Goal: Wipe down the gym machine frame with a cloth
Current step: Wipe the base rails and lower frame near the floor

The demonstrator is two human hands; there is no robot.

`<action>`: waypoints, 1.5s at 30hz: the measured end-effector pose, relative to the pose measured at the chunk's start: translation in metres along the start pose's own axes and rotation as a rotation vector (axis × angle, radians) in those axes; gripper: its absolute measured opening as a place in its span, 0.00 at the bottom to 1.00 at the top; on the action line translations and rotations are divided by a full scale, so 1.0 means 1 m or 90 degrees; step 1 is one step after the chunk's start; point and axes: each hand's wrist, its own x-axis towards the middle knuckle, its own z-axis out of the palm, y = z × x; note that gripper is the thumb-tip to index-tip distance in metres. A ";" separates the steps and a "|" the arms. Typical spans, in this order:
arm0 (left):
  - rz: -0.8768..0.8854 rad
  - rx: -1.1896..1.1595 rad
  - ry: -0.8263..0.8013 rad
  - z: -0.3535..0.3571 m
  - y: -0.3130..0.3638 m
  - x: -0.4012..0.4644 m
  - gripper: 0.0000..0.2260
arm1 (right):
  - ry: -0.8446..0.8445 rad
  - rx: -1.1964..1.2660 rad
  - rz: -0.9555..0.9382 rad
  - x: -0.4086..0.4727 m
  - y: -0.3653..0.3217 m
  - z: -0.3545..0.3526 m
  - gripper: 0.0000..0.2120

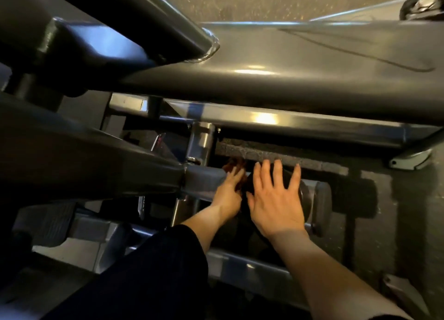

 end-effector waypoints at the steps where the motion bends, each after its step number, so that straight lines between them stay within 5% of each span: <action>1: 0.039 0.038 -0.033 0.006 -0.009 0.003 0.29 | -0.011 0.000 -0.002 0.001 -0.001 0.001 0.33; 6: 0.078 0.153 -0.040 0.015 -0.048 0.026 0.35 | -0.015 -0.011 0.017 0.004 -0.005 0.007 0.30; 16: -0.072 0.101 0.044 -0.002 -0.098 0.055 0.37 | 0.000 -0.043 0.049 0.003 -0.008 0.010 0.32; 24: 0.160 0.134 -0.039 0.022 -0.076 0.018 0.35 | -0.006 -0.058 0.050 0.001 -0.010 0.002 0.31; 29: -0.067 0.057 -0.004 0.011 -0.104 0.029 0.38 | -0.009 -0.059 0.050 0.002 -0.011 0.005 0.32; 36: -0.192 0.037 0.013 -0.029 -0.145 0.068 0.35 | 0.005 -0.062 0.054 0.002 -0.011 0.008 0.31; 45: -0.120 0.054 0.022 -0.005 -0.124 0.049 0.35 | 0.026 -0.077 0.046 0.000 -0.009 0.010 0.31</action>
